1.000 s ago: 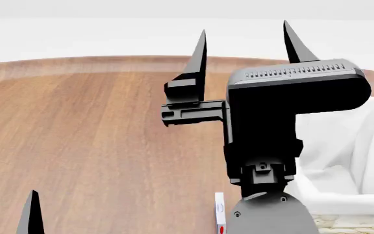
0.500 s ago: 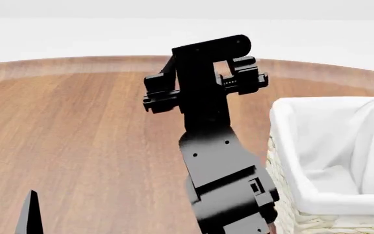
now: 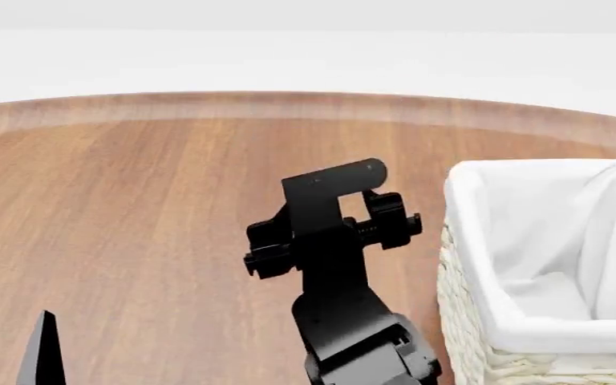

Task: Pick up the cream cheese box, and put it in the basket.

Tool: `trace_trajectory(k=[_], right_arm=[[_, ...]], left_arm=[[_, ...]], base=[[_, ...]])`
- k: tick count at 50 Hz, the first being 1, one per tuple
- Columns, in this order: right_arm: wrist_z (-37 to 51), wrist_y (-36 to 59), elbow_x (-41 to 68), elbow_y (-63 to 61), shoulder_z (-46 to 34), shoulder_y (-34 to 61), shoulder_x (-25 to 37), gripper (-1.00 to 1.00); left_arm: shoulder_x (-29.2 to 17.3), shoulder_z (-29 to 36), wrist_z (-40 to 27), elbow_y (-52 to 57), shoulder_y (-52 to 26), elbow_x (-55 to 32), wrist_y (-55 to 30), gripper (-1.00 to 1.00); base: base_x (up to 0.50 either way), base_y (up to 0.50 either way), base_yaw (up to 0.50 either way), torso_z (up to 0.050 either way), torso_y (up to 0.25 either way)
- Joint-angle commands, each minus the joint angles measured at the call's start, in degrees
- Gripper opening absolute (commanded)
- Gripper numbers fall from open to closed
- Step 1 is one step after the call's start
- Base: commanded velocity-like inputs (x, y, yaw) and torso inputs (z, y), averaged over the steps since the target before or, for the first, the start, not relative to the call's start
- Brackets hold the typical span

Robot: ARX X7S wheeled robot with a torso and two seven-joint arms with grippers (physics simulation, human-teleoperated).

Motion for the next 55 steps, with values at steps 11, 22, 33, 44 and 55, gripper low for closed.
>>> trace_trajectory(k=[11, 22, 33, 44, 55], right_arm=[[-1.3, -6.1, 19.6, 7.2, -15.8, -3.2, -0.1, 1.00], [-4.7, -7.8, 25.9, 8.7, -16.4, -4.0, -0.1, 1.00], [-5.2, -8.4, 27.8, 9.2, -17.8, -4.4, -0.1, 1.00], [-5.4, -8.3, 28.0, 10.1, -18.2, -5.9, -0.1, 1.00], [-5.5, -8.8, 27.0, 10.2, -18.3, -7.5, -0.1, 1.00]], left_arm=[[-0.6, 0.2, 0.5, -0.6, 0.6, -1.5, 2.3, 1.00], [-1.0, 0.8, 0.4, -0.7, 0.5, -1.1, 2.5, 1.00], [-1.3, 1.2, 0.1, -0.6, 0.5, -1.0, 2.5, 1.00], [-1.7, 1.8, 0.0, -0.6, 0.5, -0.8, 2.6, 1.00], [-2.0, 2.3, 0.0, -0.8, 0.5, -0.7, 2.9, 1.00]], base=[[0.00, 0.00, 0.00, 0.000, 0.000], [0.00, 0.00, 0.00, 0.000, 0.000], [0.00, 0.00, 0.00, 0.000, 0.000], [0.00, 0.00, 0.00, 0.000, 0.000], [0.00, 0.00, 0.00, 0.000, 0.000]])
